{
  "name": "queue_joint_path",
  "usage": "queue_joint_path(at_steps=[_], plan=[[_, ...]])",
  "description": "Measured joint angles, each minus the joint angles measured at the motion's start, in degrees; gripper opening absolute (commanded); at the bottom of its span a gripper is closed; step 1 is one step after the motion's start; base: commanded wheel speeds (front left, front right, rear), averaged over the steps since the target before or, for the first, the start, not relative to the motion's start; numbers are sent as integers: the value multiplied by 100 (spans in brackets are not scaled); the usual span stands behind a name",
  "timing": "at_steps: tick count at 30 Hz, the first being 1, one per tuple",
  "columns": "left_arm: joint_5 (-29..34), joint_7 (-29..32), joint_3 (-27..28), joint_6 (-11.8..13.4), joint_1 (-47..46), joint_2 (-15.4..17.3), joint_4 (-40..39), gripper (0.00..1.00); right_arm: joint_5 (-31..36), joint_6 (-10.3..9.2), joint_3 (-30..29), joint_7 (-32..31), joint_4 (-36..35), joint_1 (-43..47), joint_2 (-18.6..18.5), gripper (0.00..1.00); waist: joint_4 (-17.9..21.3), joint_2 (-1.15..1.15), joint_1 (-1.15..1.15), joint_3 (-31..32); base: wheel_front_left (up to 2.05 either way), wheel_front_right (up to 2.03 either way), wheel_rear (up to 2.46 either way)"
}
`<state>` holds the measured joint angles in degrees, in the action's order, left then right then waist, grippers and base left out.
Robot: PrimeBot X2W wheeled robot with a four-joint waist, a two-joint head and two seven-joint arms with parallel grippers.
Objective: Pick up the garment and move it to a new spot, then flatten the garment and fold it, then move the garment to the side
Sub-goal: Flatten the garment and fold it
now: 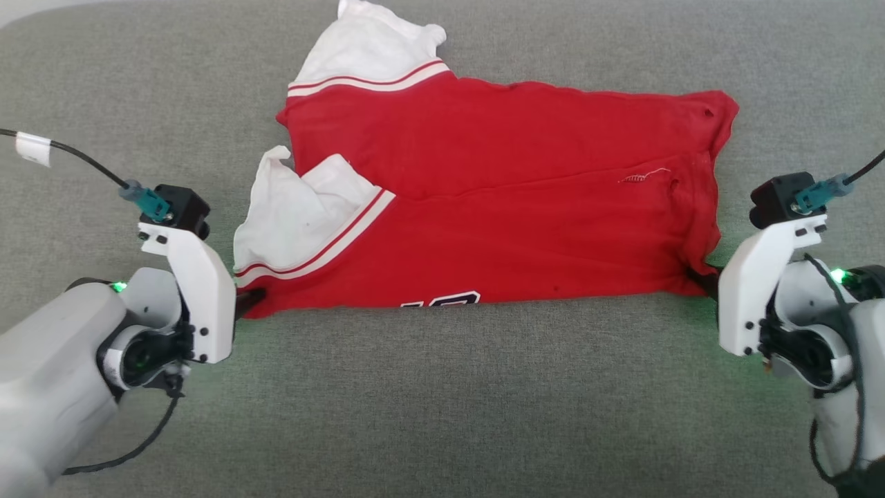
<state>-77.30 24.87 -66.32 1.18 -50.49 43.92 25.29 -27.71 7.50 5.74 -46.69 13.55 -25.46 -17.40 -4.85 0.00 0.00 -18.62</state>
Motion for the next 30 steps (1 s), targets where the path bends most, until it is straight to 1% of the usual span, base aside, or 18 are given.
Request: queue_joint_path(at_steps=[2,6,9,13,17,20,22,25,26,27,28,29,30], plan=[[5,23,-4,20,3,105,-100,0,-91,0,-3,-129,-115,57,-96,0,-9,0,0,45,0,0,0],[19,41,-9,135,35,326,-437,0,-257,0,-94,-348,-470,251,-253,0,-40,0,0,135,0,0,0],[23,83,-23,288,125,539,-817,0,-299,0,-201,-598,-780,467,-325,0,-56,0,0,198,0,0,0],[24,85,-32,567,277,849,-1426,0,-308,0,-436,-915,-1252,774,-321,0,-85,0,0,255,0,0,0],[24,40,-58,889,517,1163,-2067,0,-338,0,-712,-1339,-1740,1216,-211,0,-103,0,0,307,0,0,0],[22,24,-130,1129,746,1340,-2520,0,-302,0,-924,-1610,-2082,1539,-68,0,-119,0,0,300,0,0,0],[19,-19,-181,1254,899,1401,-2752,0,-253,0,-1056,-1704,-2250,1724,51,0,-125,0,0,285,0,0,0],[-21,-20,-252,1354,1079,1402,-2903,0,-129,0,-1129,-1734,-2339,1934,153,0,-137,0,0,254,0,0,0],[-29,-20,-271,1365,1118,1382,-2902,0,-104,0,-1132,-1697,-2329,1973,194,16,-139,0,0,244,0,0,0],[-58,-30,-274,1372,1145,1349,-2875,0,-89,0,-1154,-1616,-2291,1983,264,22,-137,0,0,235,0,0,0],[-87,-44,-271,1399,1164,1310,-2815,0,-53,0,-1144,-1577,-2234,1987,290,44,-133,0,0,231,0,0,0],[-79,-55,-278,1395,1173,1274,-2742,16,-20,0,-1131,-1513,-2175,1989,300,100,-125,0,0,226,0,0,0],[-80,-77,-277,1393,1173,1237,-2663,37,15,0,-1131,-1405,-2102,1986,327,100,-114,0,0,220,0,0,0]])
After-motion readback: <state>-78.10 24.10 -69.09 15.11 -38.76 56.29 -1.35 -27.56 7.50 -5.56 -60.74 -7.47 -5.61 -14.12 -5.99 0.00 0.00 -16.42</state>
